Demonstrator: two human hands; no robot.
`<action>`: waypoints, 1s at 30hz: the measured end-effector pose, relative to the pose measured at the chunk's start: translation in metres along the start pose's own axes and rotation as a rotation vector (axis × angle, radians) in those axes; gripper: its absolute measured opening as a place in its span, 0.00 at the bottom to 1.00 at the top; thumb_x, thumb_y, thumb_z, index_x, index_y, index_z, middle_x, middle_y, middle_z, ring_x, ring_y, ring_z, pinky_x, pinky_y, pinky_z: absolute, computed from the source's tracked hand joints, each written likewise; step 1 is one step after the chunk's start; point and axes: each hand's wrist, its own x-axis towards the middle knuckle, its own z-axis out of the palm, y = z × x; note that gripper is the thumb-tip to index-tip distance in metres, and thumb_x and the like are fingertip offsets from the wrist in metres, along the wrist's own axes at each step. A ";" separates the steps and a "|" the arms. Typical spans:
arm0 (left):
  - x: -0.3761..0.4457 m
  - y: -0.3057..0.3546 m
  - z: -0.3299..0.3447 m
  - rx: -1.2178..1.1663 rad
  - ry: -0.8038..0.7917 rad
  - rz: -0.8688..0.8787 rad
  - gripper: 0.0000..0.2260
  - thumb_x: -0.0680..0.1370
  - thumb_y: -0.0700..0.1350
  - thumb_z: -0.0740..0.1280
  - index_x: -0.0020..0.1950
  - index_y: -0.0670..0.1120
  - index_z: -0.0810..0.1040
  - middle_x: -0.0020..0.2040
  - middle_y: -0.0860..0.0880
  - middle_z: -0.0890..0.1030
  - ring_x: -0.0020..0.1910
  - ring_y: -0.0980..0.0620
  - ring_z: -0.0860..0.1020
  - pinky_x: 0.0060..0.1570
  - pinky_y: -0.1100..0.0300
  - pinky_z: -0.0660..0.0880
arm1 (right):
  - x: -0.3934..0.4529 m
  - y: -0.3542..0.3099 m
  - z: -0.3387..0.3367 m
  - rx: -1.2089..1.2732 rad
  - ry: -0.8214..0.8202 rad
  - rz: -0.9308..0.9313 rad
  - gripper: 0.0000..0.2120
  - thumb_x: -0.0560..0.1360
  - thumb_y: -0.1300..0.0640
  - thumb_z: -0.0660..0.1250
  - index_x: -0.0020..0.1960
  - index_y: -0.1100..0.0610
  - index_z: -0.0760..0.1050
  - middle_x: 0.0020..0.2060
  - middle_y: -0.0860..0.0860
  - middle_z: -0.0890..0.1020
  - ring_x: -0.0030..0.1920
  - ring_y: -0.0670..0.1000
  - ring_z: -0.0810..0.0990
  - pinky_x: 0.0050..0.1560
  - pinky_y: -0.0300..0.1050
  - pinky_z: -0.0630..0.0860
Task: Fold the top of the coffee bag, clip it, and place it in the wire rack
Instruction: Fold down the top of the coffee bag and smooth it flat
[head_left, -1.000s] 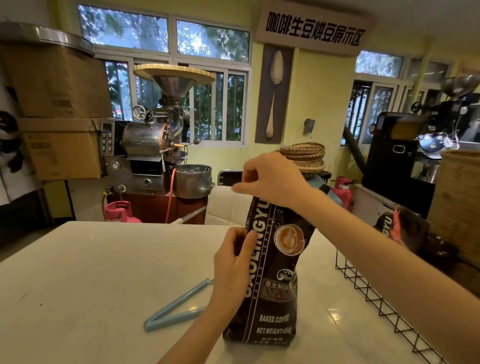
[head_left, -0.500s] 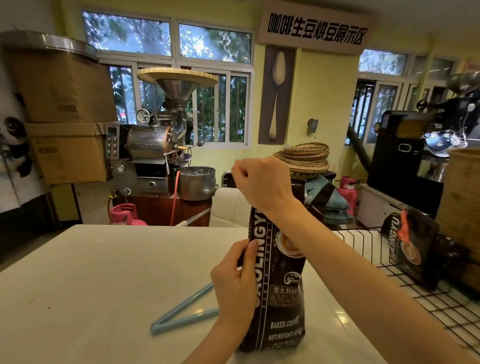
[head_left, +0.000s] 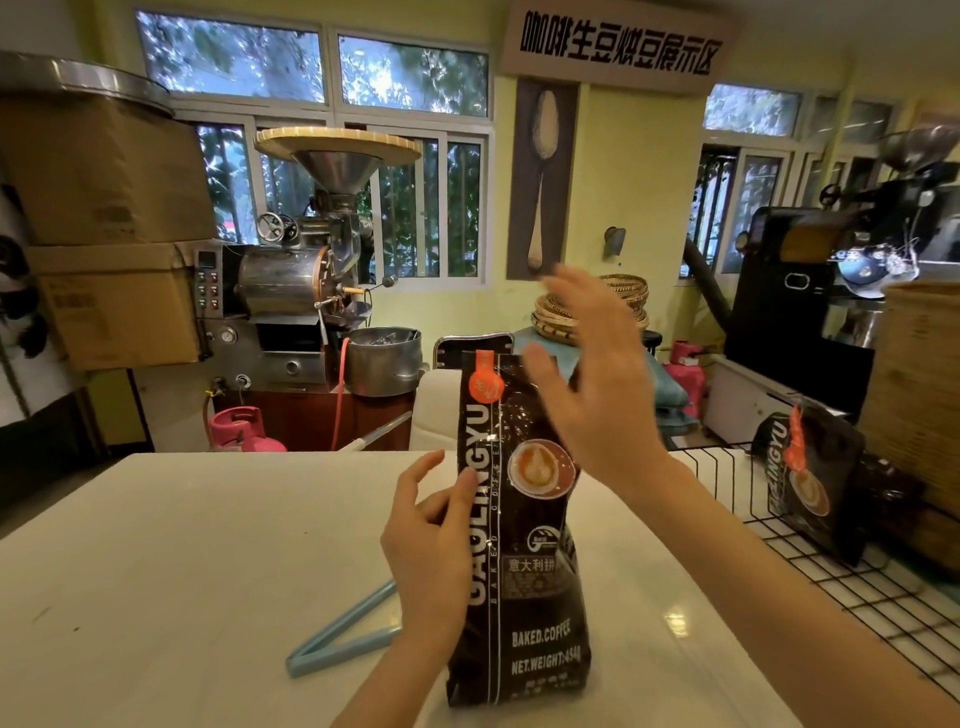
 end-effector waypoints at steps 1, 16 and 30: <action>0.002 -0.002 0.000 0.031 0.008 0.000 0.13 0.73 0.45 0.67 0.57 0.51 0.74 0.26 0.57 0.83 0.34 0.62 0.82 0.43 0.66 0.77 | -0.014 0.008 -0.008 0.134 0.023 0.160 0.24 0.74 0.48 0.60 0.67 0.55 0.65 0.64 0.49 0.71 0.66 0.43 0.67 0.66 0.37 0.63; 0.010 0.002 0.006 0.173 -0.024 0.138 0.14 0.77 0.49 0.62 0.62 0.51 0.67 0.58 0.50 0.76 0.55 0.54 0.76 0.56 0.56 0.76 | -0.144 0.013 0.029 0.744 -0.257 0.864 0.27 0.59 0.37 0.68 0.56 0.36 0.66 0.54 0.42 0.79 0.52 0.43 0.80 0.51 0.42 0.79; 0.076 0.065 0.063 1.366 -0.741 1.520 0.22 0.74 0.55 0.57 0.31 0.45 0.83 0.32 0.51 0.84 0.48 0.50 0.81 0.71 0.46 0.54 | -0.138 -0.001 0.025 0.806 -0.257 0.803 0.27 0.58 0.42 0.70 0.51 0.45 0.62 0.48 0.44 0.78 0.47 0.42 0.81 0.47 0.42 0.80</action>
